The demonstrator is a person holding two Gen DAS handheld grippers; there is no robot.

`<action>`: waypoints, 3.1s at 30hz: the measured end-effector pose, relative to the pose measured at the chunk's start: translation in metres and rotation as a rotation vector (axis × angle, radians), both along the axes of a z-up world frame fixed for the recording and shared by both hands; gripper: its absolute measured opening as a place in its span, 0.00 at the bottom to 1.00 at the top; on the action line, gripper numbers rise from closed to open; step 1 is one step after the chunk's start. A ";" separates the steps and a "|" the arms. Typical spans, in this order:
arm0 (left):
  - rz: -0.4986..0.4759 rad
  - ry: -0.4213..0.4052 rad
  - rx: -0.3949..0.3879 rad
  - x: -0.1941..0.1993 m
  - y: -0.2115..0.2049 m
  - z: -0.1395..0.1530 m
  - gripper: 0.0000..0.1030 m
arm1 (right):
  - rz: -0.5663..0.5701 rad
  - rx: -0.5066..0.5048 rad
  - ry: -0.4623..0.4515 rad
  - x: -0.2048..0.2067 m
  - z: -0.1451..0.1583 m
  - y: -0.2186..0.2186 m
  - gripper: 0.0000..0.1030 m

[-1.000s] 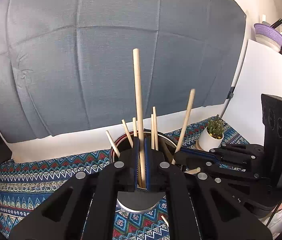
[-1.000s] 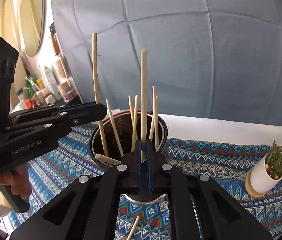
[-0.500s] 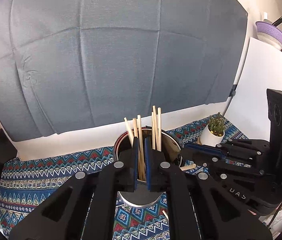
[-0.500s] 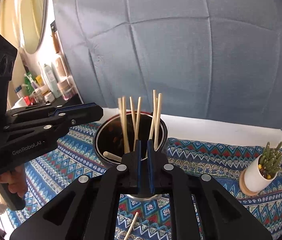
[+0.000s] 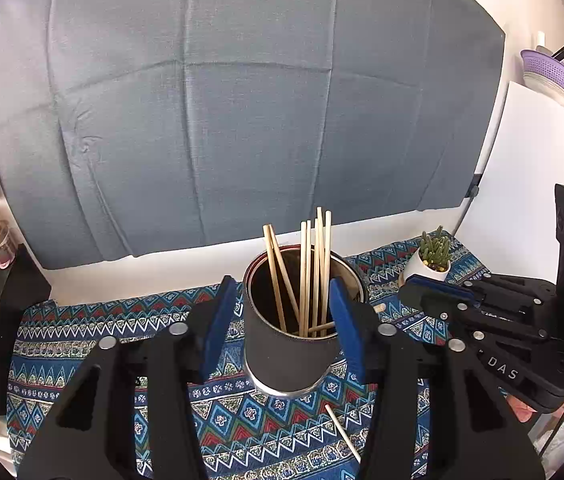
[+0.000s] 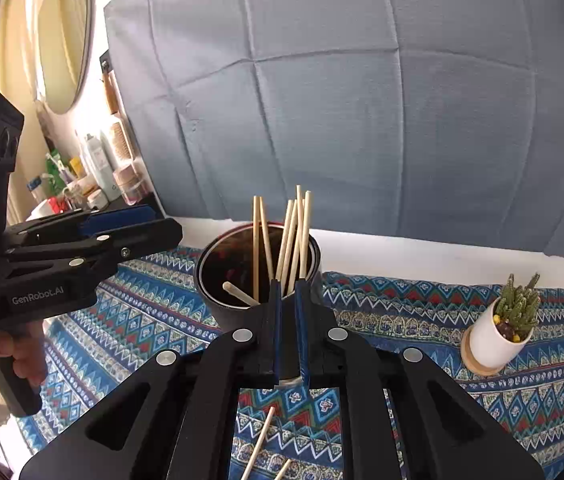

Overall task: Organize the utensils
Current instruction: 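Withdraw both tools from the cup toward the remaining sticks, then lower both open tools over the last sticks on the cloth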

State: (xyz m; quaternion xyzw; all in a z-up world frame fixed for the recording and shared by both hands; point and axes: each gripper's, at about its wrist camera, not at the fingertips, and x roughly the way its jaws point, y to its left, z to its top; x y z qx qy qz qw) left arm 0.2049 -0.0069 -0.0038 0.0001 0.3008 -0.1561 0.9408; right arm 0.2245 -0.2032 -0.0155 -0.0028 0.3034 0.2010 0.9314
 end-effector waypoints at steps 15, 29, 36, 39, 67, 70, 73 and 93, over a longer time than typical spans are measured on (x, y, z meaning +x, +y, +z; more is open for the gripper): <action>0.091 0.103 0.111 -0.020 -0.001 -0.023 0.94 | -0.105 -0.104 0.088 -0.034 -0.019 -0.022 0.63; 0.072 0.388 0.131 -0.014 -0.008 -0.087 0.94 | -0.134 -0.170 0.287 -0.049 -0.069 -0.035 0.85; 0.036 0.522 0.178 -0.010 -0.026 -0.123 0.94 | -0.116 -0.175 0.424 -0.062 -0.105 -0.034 0.85; 0.035 0.573 0.188 -0.007 -0.031 -0.137 0.94 | -0.109 -0.186 0.462 -0.071 -0.120 -0.031 0.85; 0.056 0.732 0.263 0.007 -0.096 -0.203 0.96 | -0.136 -0.308 0.545 -0.089 -0.181 -0.007 0.93; 0.057 0.724 0.256 0.006 -0.097 -0.208 0.96 | -0.135 -0.307 0.542 -0.094 -0.184 -0.008 0.94; 0.055 0.711 0.254 0.002 -0.098 -0.209 0.96 | -0.137 -0.306 0.545 -0.090 -0.187 -0.009 0.94; 0.043 0.656 0.235 -0.034 -0.073 -0.190 0.68 | -0.113 -0.305 0.511 -0.097 -0.172 -0.027 0.45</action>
